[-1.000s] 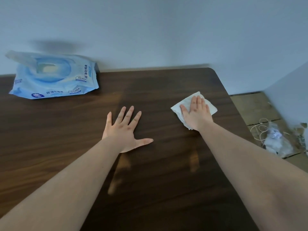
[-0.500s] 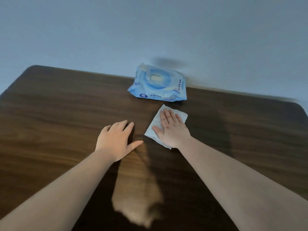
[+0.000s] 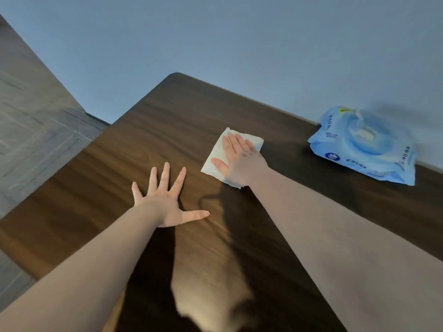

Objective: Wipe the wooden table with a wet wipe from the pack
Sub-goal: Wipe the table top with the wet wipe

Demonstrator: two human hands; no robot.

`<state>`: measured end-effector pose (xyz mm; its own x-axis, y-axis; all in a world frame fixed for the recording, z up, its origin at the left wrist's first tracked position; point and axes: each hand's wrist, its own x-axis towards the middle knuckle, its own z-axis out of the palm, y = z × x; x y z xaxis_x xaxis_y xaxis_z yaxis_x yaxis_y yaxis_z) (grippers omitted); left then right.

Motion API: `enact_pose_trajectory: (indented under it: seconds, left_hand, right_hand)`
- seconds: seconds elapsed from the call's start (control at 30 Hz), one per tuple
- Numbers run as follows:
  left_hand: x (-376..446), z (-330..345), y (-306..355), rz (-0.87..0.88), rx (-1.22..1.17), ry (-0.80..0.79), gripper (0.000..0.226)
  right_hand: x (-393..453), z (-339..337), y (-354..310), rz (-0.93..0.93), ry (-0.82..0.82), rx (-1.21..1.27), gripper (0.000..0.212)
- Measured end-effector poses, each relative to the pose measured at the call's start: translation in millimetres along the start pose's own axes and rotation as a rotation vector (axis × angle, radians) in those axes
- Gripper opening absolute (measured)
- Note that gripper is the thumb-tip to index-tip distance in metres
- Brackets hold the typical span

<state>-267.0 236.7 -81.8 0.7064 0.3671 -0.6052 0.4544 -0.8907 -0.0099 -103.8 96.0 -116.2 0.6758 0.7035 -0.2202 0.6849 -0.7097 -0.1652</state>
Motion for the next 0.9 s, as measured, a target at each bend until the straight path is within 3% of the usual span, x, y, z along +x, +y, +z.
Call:
enact_pose_trajectory:
  seconds: [0.47,0.67,0.9]
  left_hand:
    - [3,9,-6,0.037,-0.061,0.057,0.118]
    - [3,8,-7,0.042,-0.041,0.044,0.119]
    - [-8,-7,2,0.067,0.122,0.038,0.117]
  right_hand:
    - [100,-1,-94,-0.127,0.039,-0.064,0.074]
    - [82,0,-81,-0.149,0.015,-0.064,0.074]
    - [-4,2,-15,0.056,-0.01,0.02,0.072]
